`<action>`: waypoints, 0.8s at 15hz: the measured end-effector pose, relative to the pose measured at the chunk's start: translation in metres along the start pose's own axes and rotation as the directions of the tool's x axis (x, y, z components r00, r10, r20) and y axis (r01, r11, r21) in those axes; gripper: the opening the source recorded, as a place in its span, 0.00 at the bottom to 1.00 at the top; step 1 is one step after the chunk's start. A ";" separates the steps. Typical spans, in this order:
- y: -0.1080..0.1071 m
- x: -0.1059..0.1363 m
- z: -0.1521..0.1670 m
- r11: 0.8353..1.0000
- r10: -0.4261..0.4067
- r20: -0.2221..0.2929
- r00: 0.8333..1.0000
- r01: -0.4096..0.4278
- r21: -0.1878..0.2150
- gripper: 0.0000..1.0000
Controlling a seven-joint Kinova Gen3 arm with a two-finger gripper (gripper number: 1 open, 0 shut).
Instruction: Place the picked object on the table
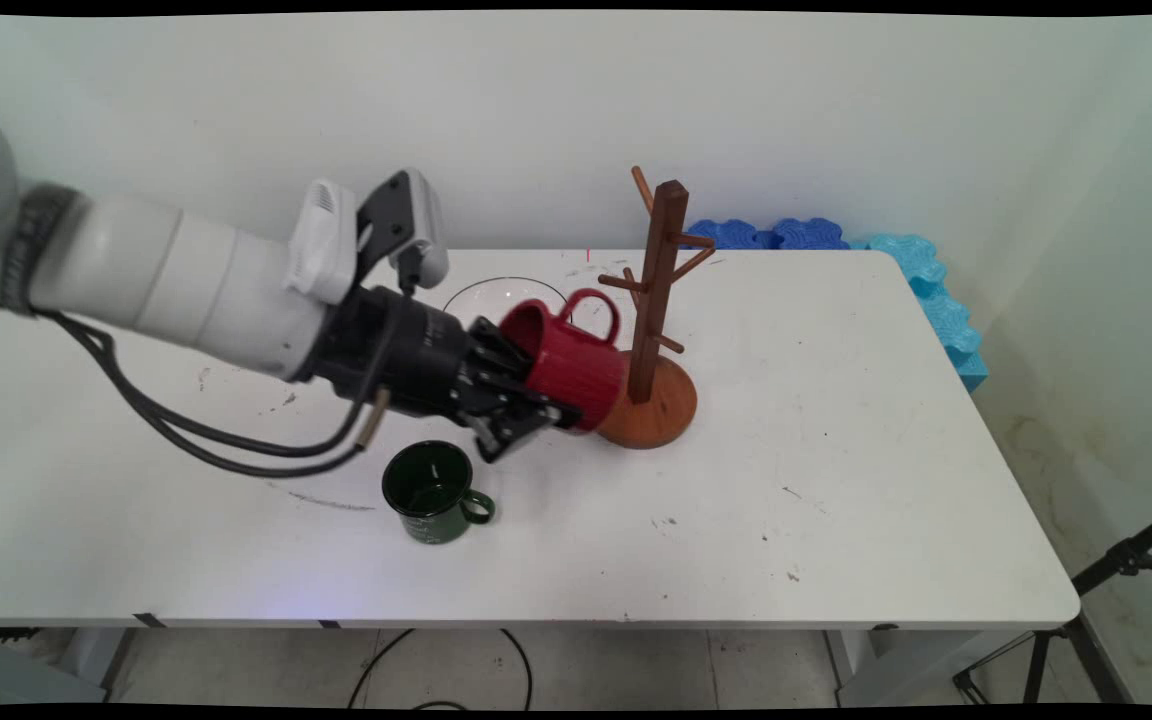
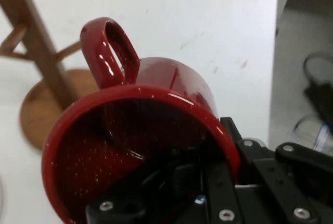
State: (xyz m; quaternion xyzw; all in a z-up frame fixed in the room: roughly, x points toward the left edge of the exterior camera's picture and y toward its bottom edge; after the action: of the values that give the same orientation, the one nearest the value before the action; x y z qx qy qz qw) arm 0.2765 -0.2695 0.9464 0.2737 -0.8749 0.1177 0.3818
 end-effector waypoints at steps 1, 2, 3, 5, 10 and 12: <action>-0.004 0.002 -0.005 1.000 0.022 0.029 0.999 -0.022 0.010 0.00; -0.009 0.004 -0.011 0.998 0.053 0.071 0.996 -0.055 0.021 0.00; -0.013 0.006 -0.016 0.996 0.075 0.105 0.992 -0.078 0.029 0.00; -0.023 0.008 -0.024 0.990 0.125 0.186 0.975 -0.135 0.044 0.00; -0.049 0.012 -0.030 0.966 0.220 0.366 0.904 -0.253 0.044 0.00; -0.058 0.014 -0.026 0.955 0.255 0.420 0.871 -0.294 0.030 0.00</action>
State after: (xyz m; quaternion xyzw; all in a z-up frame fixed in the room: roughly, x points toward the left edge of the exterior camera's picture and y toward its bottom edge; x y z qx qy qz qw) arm 0.3177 -0.3121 0.9741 0.1827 -0.9590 0.1510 0.1552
